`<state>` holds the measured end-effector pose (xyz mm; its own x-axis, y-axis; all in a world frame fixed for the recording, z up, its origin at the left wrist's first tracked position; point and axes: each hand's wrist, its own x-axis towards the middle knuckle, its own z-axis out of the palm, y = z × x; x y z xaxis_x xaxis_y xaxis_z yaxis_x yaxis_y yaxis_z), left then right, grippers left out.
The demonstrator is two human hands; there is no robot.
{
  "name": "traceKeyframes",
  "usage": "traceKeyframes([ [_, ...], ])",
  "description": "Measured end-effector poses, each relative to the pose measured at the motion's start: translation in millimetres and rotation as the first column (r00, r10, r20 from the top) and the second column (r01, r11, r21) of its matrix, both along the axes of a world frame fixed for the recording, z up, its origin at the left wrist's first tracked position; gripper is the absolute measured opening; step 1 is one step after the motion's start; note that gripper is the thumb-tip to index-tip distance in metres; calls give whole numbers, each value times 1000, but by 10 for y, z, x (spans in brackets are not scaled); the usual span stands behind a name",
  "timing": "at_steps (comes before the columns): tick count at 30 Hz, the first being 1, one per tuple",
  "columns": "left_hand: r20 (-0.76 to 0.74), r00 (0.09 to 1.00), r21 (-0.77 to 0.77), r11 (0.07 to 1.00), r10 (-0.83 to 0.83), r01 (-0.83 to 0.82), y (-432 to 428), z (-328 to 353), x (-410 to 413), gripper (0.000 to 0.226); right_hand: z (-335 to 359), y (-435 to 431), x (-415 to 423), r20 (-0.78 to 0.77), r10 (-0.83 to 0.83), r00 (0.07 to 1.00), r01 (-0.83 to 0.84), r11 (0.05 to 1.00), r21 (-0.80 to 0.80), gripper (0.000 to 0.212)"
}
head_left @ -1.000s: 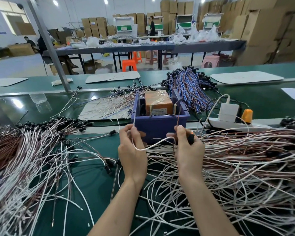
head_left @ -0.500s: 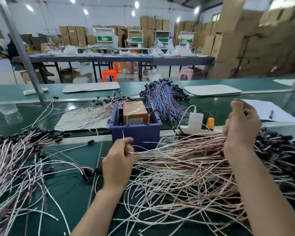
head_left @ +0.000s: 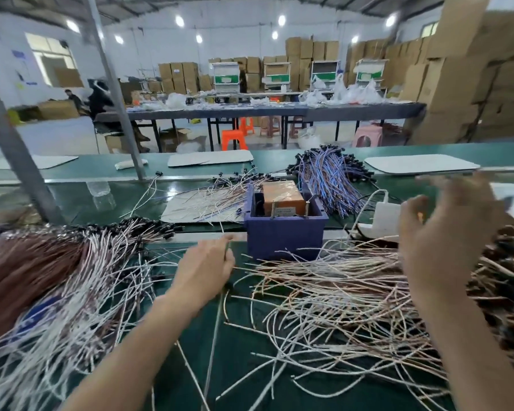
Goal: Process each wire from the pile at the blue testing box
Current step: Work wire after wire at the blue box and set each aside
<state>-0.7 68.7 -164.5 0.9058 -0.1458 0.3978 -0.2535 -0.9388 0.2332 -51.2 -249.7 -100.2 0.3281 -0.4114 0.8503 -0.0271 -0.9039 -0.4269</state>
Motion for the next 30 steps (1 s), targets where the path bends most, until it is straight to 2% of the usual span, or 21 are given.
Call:
traceKeyframes([
  [2, -53, 989, 192, 974, 136, -123, 379, 25, 70, 39, -188, 504, -36, -75, 248, 966, -256, 959, -123, 22],
  [4, -110, 968, 318, 930, 227, -182, 689, 30, 93, 41, -449, 950, -92, -247, 403, 881, -445, 884, -145, 24],
  [7, -166, 956, 446, 883, 242, -146, 939, 7, 57, 40, -853, 1353, -140, -415, 474, 776, -563, 818, -118, 26],
  [10, -181, 965, 477, 875, 188, -81, 1047, -23, -8, 36, -1038, 1449, -119, -459, 508, 728, -593, 803, -52, 29],
  [12, -120, 984, 416, 907, 129, -68, 1084, 7, -42, 32, -1036, 1423, -86, -436, 538, 721, -608, 793, -27, 30],
  [14, -26, 998, 264, 963, 60, -52, 1080, 74, -60, 27, -968, 1386, -71, -414, 586, 697, -635, 772, 24, 31],
  [17, 42, 999, 72, 997, -17, 14, 1012, 238, -35, 25, -846, 1368, -71, -408, 673, 617, -665, 723, 188, 34],
  [20, -54, 998, -85, 996, -40, 35, 963, 348, -20, 16, -807, 1415, -48, -417, 756, 504, -685, 645, 340, 38],
  [24, -122, 990, -163, 986, -68, 48, 972, 354, -52, 15, -771, 1604, 3, -523, 774, 357, -712, 588, 384, 47],
  [28, -166, 976, -358, 931, -139, 72, 1004, 340, -139, 16, -806, 1861, 44, -670, 701, 245, -709, 601, 369, 59],
  [30, -182, 971, -418, 906, -157, 68, 1003, 323, -194, 17, -853, 1965, 42, -736, 639, 225, -711, 624, 323, 56],
])
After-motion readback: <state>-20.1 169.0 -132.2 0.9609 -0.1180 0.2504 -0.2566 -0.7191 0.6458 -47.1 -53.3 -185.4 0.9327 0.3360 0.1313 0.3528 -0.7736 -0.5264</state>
